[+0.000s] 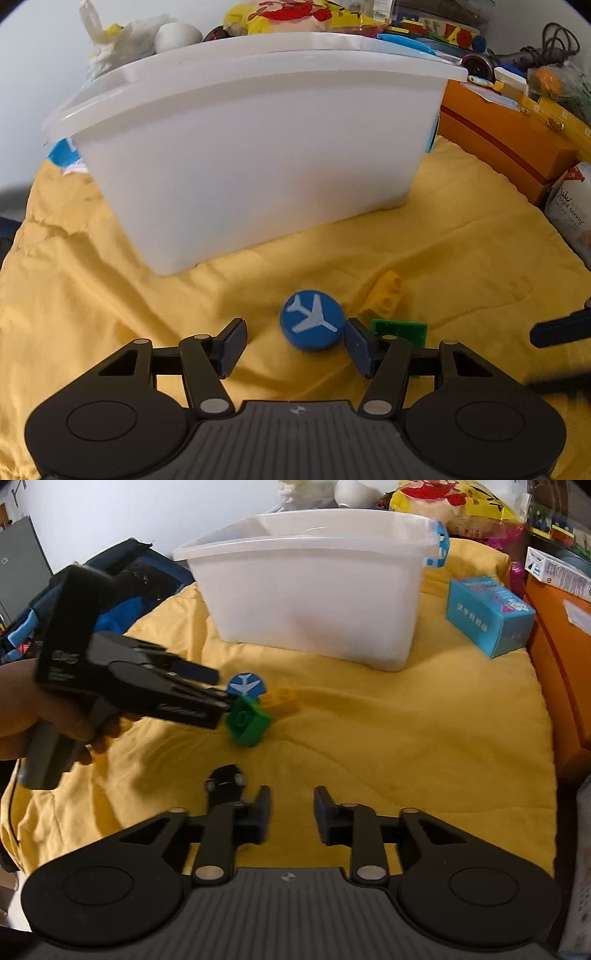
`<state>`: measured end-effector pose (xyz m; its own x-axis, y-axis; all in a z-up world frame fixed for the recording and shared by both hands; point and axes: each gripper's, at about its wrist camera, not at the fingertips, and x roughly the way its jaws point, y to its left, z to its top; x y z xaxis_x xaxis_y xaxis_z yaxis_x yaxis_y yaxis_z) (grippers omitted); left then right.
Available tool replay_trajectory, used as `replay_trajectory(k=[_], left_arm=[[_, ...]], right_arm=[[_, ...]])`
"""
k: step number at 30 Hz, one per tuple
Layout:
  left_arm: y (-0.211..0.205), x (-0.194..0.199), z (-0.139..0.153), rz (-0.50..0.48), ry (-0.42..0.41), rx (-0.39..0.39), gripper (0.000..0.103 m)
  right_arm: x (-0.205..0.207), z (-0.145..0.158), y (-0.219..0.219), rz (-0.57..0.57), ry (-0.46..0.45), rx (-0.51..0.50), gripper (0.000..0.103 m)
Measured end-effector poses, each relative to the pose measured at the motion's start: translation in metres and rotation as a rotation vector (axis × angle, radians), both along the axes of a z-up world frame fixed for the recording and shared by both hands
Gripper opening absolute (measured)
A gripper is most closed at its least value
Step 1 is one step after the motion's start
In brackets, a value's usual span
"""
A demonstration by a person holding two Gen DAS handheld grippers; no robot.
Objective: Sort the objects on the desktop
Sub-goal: 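Grasp the blue airplane disc with the left tool while the right tool grasps a black car, then carry the airplane disc and black car over the white bin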
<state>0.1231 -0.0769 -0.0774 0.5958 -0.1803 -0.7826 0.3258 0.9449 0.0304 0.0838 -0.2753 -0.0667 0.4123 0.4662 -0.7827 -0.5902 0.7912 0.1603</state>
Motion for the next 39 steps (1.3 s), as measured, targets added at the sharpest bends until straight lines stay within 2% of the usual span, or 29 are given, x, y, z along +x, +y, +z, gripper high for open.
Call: replay_trajectory(k=[1, 2, 5, 7, 8, 9, 10, 11, 12, 15, 19, 23, 29, 33, 39], left_arm=[[-0.001, 0.001, -0.002, -0.001, 0.001, 0.005, 0.062], [-0.001, 0.002, -0.002, 0.005, -0.003, 0.006, 0.062], [-0.001, 0.004, -0.004, 0.018, -0.006, -0.005, 0.062], [-0.003, 0.002, -0.005, 0.016, -0.018, 0.000, 0.062], [-0.003, 0.002, -0.006, 0.015, -0.022, -0.002, 0.062], [-0.002, 0.001, -0.006, 0.012, -0.025, -0.006, 0.061], [-0.001, 0.000, -0.007, 0.007, -0.025, -0.013, 0.059], [0.000, 0.000, -0.007, 0.001, -0.024, -0.022, 0.052], [0.001, -0.002, -0.007, -0.011, -0.026, -0.031, 0.042], [0.005, -0.001, -0.004, -0.037, -0.034, -0.016, 0.042], [0.013, -0.009, 0.012, -0.024, -0.064, -0.032, 0.042], [0.028, -0.017, 0.043, 0.038, -0.072, -0.065, 0.042], [0.052, -0.021, 0.099, 0.112, -0.113, -0.105, 0.042], [0.058, -0.009, 0.122, 0.134, -0.140, -0.110, 0.042], [0.067, 0.009, 0.147, 0.154, -0.164, -0.110, 0.042]], right_arm=[[-0.002, -0.001, 0.003, 0.010, 0.002, -0.002, 0.054], [-0.004, -0.003, 0.007, 0.017, 0.001, -0.005, 0.056], [-0.011, -0.009, 0.022, 0.052, 0.009, 0.000, 0.057], [-0.017, -0.014, 0.036, 0.091, -0.021, -0.040, 0.057], [-0.020, -0.017, 0.042, 0.109, -0.044, -0.077, 0.056], [-0.021, -0.022, 0.047, 0.126, -0.050, -0.101, 0.051], [-0.020, -0.026, 0.050, 0.125, -0.040, -0.107, 0.036], [-0.018, -0.026, 0.049, 0.113, -0.040, -0.096, 0.034], [-0.016, -0.026, 0.048, 0.107, -0.030, -0.079, 0.033], [-0.011, -0.020, 0.041, 0.086, -0.017, -0.045, 0.033], [-0.009, -0.010, 0.028, 0.037, -0.032, -0.012, 0.033], [-0.003, 0.010, 0.013, -0.031, -0.045, 0.051, 0.033], [0.025, 0.061, -0.001, -0.127, -0.103, 0.168, 0.033], [0.050, 0.092, 0.000, -0.147, -0.156, 0.210, 0.033], [0.088, 0.122, 0.015, -0.133, -0.217, 0.214, 0.033]])
